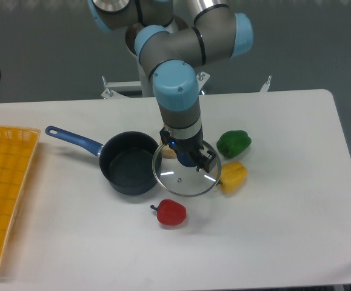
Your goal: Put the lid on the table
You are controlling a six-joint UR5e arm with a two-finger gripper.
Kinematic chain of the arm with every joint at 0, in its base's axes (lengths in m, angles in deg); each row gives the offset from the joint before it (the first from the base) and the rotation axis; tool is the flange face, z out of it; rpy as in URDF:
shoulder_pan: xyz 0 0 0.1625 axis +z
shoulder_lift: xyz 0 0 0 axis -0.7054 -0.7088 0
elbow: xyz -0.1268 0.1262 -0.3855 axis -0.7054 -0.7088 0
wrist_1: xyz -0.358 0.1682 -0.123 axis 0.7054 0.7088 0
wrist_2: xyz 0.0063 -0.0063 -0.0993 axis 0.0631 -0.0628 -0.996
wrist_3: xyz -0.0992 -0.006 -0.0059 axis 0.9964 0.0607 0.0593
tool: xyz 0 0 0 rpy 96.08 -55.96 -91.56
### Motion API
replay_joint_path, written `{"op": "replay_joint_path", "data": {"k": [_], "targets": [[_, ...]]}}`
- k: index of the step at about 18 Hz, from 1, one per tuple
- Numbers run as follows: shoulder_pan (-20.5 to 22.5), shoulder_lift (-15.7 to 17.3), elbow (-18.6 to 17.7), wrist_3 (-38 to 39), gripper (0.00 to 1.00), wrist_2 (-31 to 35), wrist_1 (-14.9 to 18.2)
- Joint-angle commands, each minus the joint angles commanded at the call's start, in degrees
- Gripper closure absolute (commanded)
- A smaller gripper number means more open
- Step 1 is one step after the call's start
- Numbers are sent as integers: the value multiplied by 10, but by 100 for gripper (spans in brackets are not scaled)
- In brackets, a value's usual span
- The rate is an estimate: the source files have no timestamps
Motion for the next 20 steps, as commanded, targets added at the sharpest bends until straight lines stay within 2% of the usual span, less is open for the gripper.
{"op": "replay_joint_path", "data": {"k": [9,20], "targets": [[11,0,-4,0,39,0,-2],[38,-17,14,1,39,1,-5]]}}
